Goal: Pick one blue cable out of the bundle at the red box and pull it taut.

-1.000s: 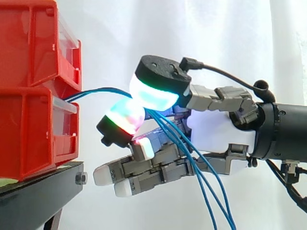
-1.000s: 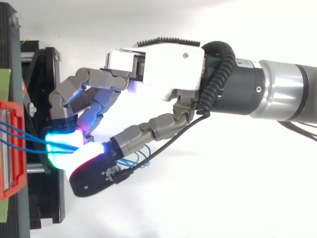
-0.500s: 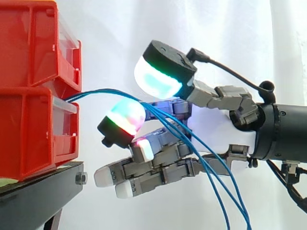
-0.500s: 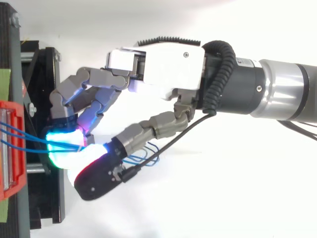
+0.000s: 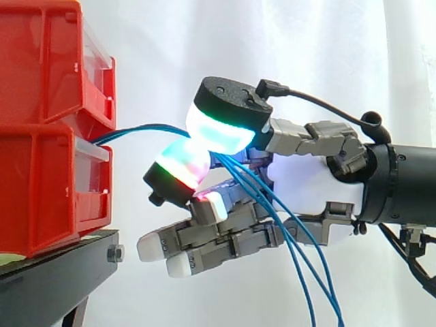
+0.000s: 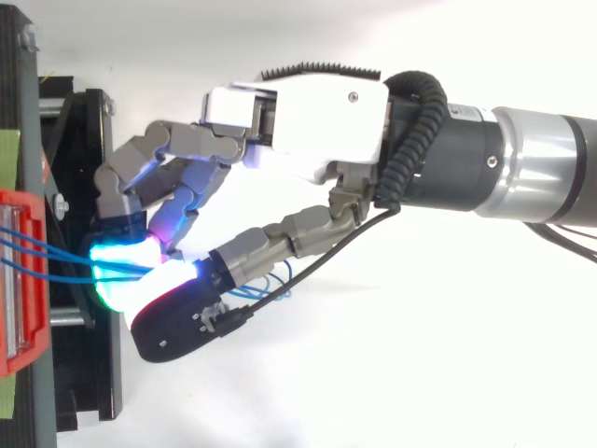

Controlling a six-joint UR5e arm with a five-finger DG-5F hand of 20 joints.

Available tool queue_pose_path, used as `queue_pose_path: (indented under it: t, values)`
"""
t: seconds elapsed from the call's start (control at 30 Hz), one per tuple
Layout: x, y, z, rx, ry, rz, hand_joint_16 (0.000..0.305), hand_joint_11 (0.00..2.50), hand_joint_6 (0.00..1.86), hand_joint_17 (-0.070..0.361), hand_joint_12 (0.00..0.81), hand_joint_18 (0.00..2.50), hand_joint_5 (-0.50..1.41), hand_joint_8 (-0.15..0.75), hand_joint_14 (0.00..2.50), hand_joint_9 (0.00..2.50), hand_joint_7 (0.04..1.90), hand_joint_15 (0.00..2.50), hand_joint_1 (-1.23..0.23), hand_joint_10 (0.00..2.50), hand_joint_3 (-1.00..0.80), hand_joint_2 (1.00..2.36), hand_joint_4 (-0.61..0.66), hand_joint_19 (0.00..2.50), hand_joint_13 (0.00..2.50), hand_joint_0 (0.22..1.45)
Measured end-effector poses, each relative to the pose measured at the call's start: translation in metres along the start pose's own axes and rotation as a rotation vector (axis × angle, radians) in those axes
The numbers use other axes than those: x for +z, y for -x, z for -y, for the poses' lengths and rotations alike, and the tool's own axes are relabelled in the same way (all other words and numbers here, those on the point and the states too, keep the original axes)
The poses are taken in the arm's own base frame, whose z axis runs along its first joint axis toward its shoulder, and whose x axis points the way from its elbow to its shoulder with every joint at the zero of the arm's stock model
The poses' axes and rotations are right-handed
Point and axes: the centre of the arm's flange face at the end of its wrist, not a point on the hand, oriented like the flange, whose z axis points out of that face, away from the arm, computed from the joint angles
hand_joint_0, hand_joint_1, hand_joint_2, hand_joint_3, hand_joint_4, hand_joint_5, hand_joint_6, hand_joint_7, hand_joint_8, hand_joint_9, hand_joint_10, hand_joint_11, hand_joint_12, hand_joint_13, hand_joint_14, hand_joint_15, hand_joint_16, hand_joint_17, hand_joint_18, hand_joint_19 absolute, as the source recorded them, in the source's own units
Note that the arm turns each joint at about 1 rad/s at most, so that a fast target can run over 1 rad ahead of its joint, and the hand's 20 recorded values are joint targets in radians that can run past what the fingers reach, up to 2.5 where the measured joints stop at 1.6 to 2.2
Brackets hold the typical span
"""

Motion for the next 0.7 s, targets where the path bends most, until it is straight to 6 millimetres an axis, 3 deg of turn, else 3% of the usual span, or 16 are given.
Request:
queue_pose_path:
  t: [0.1,0.2,0.3,0.43,0.57,0.7]
  values:
    - [-0.001,0.003,-0.004,-0.003,-0.003,0.003,0.056,1.01,0.92,0.125,0.441,0.53,-0.15,0.383,0.01,1.03,1.01,0.25,-0.89,0.01,-0.50,1.00,0.07,0.22,0.58,0.72]
    - [-0.003,0.007,-0.010,-0.013,-0.008,0.005,0.056,1.00,0.91,0.126,0.441,0.53,-0.15,0.380,0.01,1.01,0.94,0.24,-0.90,0.01,-0.50,1.00,0.11,0.21,0.58,0.70]
    - [-0.005,0.010,-0.015,-0.027,-0.018,0.006,0.057,1.00,0.90,0.128,0.449,0.50,-0.15,0.387,0.01,1.01,0.96,0.24,-0.89,0.01,-0.50,1.00,0.17,0.24,0.56,0.57]
    - [-0.007,0.012,-0.018,-0.040,-0.037,0.004,0.062,0.98,0.90,0.139,0.475,0.50,-0.13,0.417,0.01,1.04,0.95,0.25,-0.73,0.01,-0.50,1.00,0.17,0.26,0.56,0.49]
    - [-0.008,0.012,-0.017,-0.044,-0.046,0.002,0.058,0.96,0.88,0.130,0.458,0.47,-0.12,0.402,0.01,1.08,1.01,0.25,-0.59,0.01,-0.50,1.00,0.15,0.28,0.56,0.54]
    - [-0.008,0.012,-0.017,-0.045,-0.047,0.002,0.055,0.97,0.89,0.123,0.446,0.48,-0.12,0.401,0.01,1.09,1.08,0.26,-0.64,0.02,-0.44,1.00,0.14,0.28,0.57,0.59]
